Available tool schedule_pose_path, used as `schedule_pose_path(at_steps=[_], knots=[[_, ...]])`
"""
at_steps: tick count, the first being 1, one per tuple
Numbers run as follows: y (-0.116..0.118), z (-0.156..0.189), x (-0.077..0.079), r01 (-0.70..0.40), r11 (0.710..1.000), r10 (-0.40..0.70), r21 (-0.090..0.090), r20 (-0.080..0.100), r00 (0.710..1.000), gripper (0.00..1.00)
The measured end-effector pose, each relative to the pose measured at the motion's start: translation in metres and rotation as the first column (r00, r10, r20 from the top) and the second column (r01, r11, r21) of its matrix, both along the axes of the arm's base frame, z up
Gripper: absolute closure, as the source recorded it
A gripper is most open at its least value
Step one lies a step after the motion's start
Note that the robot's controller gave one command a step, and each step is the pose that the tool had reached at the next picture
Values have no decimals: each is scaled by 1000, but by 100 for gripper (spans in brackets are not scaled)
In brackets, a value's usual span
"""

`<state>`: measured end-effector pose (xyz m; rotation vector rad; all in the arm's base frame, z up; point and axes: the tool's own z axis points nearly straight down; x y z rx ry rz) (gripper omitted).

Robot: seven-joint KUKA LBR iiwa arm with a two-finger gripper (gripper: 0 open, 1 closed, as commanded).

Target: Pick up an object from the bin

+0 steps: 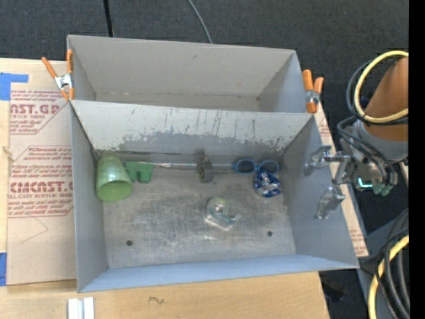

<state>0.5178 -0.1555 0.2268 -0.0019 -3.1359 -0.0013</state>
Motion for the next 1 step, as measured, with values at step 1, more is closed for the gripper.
schedule_pose_path(at_steps=[1], knots=[[72,-59,70,70,998,-70,4,6,998,0]])
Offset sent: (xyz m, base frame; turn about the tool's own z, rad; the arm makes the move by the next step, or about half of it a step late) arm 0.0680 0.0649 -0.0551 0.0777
